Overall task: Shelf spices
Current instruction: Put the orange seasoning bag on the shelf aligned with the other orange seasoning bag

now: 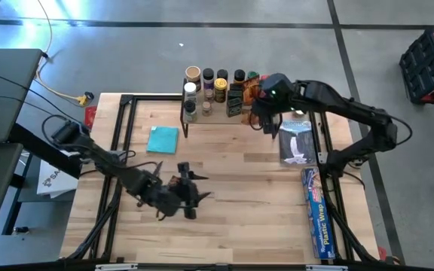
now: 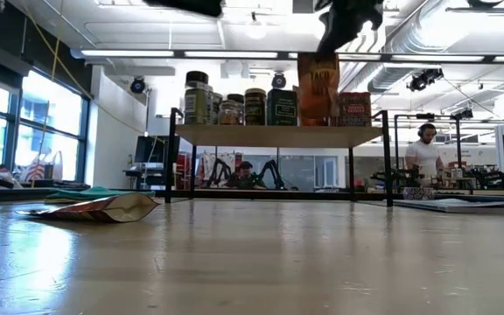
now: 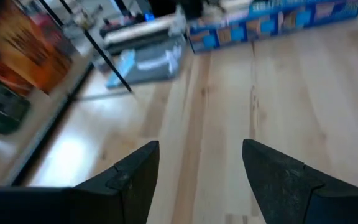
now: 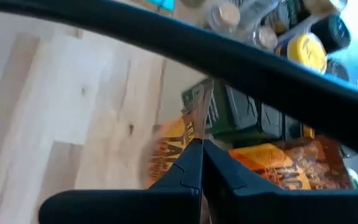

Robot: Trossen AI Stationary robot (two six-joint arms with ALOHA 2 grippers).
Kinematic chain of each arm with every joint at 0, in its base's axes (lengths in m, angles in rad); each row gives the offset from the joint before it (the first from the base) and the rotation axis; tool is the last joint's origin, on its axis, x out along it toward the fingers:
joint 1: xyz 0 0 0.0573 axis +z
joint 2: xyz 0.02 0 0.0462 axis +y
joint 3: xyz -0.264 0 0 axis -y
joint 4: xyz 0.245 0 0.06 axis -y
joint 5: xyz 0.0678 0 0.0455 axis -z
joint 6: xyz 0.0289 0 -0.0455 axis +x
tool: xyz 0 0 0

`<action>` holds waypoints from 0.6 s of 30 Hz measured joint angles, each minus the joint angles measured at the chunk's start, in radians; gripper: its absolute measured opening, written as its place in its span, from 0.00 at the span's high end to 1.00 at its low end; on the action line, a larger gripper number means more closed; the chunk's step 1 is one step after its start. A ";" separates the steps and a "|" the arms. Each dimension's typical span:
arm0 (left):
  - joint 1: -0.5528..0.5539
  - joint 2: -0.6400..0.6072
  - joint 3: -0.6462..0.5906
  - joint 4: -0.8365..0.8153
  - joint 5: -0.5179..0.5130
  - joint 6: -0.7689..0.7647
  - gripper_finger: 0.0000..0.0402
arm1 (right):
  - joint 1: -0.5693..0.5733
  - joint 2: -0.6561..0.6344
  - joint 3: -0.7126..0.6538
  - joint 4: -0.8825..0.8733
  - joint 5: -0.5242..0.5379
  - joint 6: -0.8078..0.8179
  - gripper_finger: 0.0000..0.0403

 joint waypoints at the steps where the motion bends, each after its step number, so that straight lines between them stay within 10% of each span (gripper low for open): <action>1: -0.009 -0.019 0.000 -0.002 -0.015 0.004 0.43 | -0.016 0.009 0.000 -0.002 -0.007 -0.012 1.00; 18: -0.078 -0.095 0.000 -0.030 -0.128 0.022 0.43 | -0.148 0.039 -0.002 0.051 0.009 -0.197 1.00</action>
